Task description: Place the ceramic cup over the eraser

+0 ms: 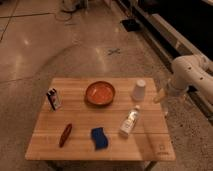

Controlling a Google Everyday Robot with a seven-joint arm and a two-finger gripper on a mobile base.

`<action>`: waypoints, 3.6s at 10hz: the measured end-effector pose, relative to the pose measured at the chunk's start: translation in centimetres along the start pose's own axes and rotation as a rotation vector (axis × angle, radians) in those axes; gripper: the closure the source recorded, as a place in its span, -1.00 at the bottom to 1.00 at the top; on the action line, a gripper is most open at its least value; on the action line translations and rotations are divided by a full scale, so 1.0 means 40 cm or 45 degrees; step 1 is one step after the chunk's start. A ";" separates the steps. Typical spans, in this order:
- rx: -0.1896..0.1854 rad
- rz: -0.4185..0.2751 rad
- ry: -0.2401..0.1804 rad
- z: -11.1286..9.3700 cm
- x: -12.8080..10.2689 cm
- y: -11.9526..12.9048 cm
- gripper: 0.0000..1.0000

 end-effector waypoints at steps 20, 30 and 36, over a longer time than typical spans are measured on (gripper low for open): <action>0.069 -0.156 0.103 0.105 0.280 -0.191 -0.60; 0.120 -0.168 0.162 0.177 0.400 -0.225 -0.60; 0.093 -0.141 0.168 0.221 0.434 -0.231 -0.60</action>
